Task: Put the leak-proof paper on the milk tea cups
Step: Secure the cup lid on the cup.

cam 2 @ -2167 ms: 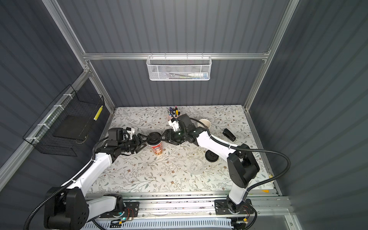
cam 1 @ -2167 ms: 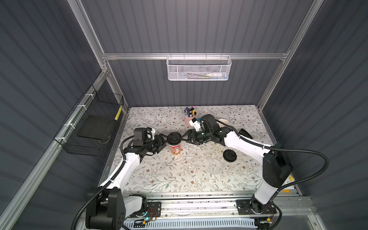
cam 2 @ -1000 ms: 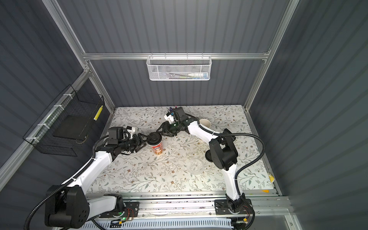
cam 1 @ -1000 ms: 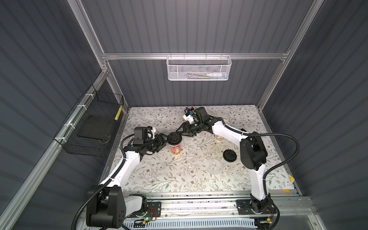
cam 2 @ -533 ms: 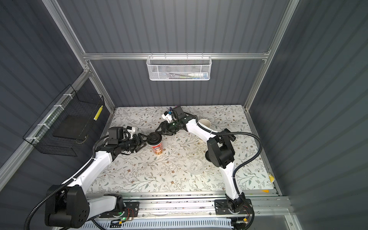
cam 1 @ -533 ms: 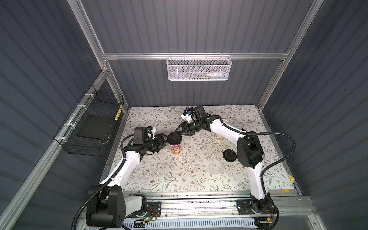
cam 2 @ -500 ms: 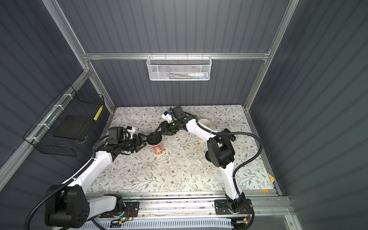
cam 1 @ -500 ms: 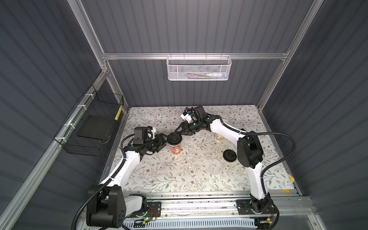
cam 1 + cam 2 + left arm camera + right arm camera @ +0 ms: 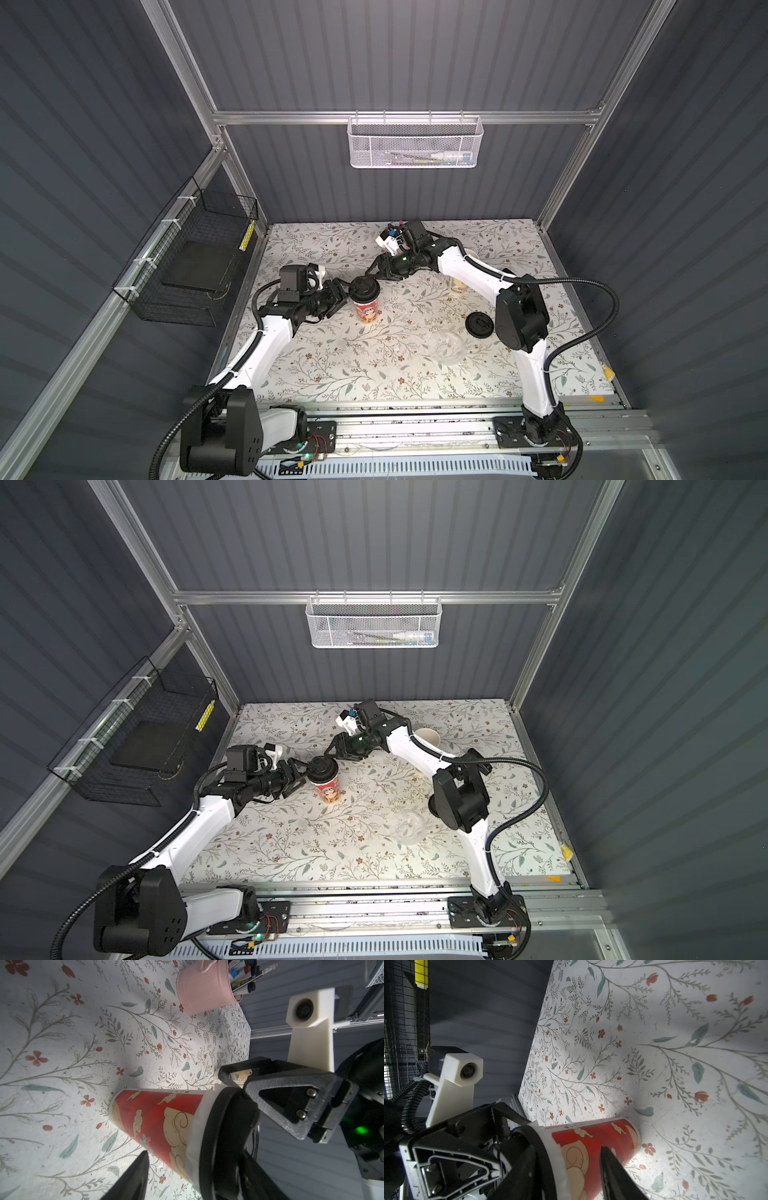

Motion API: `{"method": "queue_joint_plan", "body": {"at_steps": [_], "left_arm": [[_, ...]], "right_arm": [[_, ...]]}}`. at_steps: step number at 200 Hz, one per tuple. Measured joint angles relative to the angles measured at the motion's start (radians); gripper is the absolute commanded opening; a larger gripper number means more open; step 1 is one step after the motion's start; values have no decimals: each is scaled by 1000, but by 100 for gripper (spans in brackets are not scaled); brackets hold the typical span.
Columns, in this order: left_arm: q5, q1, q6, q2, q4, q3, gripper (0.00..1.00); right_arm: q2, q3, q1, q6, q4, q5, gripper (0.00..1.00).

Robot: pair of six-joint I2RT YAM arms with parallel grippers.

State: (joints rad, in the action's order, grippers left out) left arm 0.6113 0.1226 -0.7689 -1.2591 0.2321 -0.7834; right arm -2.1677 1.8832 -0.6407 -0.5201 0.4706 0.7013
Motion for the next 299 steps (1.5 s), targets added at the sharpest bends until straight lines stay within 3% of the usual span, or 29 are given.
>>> {"method": "queue_joint_plan", "body": {"at_steps": [27,65,105,181,299], "left_arm": [[-1,0,0,0,-3,0,66],[-1,0,0,0,-2,0,66],[0,0,-1,0,-2,0,67],[0,0,-2,0,-6,0,67],[-90,5,14,26,118,-84,74]], "right_arm": [[14,42,8,-21,90,-41,55],[93,67,32,-32,182,-88,74],[209,-26,24,-46,172,-47,81],[56,-30,-33,-45,177,47,79],[57,-74,-23,-45,109,89,76]]}}
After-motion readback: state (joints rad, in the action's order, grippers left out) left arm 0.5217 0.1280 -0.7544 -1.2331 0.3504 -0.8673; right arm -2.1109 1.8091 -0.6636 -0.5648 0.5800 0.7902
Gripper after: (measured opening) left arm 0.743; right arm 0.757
